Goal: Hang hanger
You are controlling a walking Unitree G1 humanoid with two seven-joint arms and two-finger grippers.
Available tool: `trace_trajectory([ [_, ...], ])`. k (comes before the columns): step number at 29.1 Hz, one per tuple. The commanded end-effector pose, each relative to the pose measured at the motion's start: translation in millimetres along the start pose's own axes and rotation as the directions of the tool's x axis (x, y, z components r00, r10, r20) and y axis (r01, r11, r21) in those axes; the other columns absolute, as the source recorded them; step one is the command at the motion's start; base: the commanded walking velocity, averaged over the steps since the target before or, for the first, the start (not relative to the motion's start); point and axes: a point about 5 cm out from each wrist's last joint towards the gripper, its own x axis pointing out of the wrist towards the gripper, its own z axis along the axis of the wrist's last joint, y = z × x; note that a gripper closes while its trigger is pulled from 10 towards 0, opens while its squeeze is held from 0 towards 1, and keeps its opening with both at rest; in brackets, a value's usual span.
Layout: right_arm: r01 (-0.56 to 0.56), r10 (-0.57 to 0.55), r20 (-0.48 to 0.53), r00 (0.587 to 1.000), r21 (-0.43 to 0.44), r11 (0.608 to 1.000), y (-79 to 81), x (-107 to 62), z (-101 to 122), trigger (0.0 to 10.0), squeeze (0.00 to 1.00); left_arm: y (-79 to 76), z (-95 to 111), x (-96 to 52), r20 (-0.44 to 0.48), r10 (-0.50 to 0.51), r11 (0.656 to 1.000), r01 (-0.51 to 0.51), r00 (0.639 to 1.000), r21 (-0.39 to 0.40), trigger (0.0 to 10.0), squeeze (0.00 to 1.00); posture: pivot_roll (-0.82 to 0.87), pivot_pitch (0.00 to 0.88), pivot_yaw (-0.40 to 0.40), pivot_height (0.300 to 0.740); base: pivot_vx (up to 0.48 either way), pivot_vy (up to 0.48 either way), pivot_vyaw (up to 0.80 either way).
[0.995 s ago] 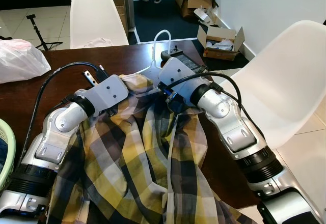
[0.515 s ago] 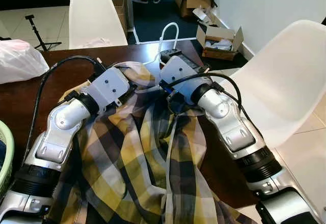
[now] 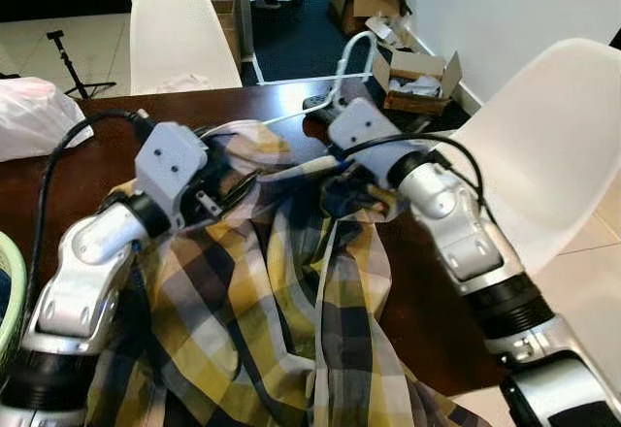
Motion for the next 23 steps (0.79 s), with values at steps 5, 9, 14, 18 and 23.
trace_trajectory([
  [5, 0.065, -0.065, -0.011, 0.998, 0.004, 0.998, -10.5, 1.6, -2, 0.0, 0.0, -3.0, 11, -3.8, 0.03, 0.053, 0.998, -0.052, 0.998, -0.029, 10.0, 1.0, 0.01, 0.174, -0.009, 0.74, 0.0, 0.0, 0.0],
  [9, 0.051, -0.05, -0.005, 0.999, 0.008, 0.999, -6.7, 1.9, -2, 0.0, 0.0, 19.9, 18, -2.6, 0.027, 0.158, 0.981, -0.16, 0.987, 0.113, 10.0, 1.0, 0.01, 0.173, -0.009, 0.74, 0.0, 0.0, 0.0],
  [14, 0.043, -0.042, 0.009, 0.999, -0.009, 0.999, -3.3, 1.3, -2, 0.0, 0.0, 38.3, 23, -4.4, 0.027, 0.246, 0.959, -0.247, 0.969, 0.136, 10.0, 0.0, 0.01, 0.173, -0.008, 0.74, 0.0, 0.0, 0.0],
  [18, 0.116, -0.116, -0.025, 0.993, -0.031, 0.993, -15.1, 0.6, -9, 0.0, 0.0, 32.7, 15, -9.6, -0.025, 0.189, 0.974, -0.184, 0.982, 0.13, 10.0, 0.0, 0.01, 0.176, -0.01, 0.74, 0.0, 0.0, 0.0],
  [23, 0.276, -0.278, -0.054, 0.959, -0.042, 0.96, -47.6, -2.1, -17, 0.0, 0.0, 21.0, -5, -20.9, -0.148, 0.102, 0.981, -0.075, 0.984, 0.176, 10.0, 0.0, 0.02, 0.176, -0.012, 0.74, 0.0, 0.0, 0.0],
])
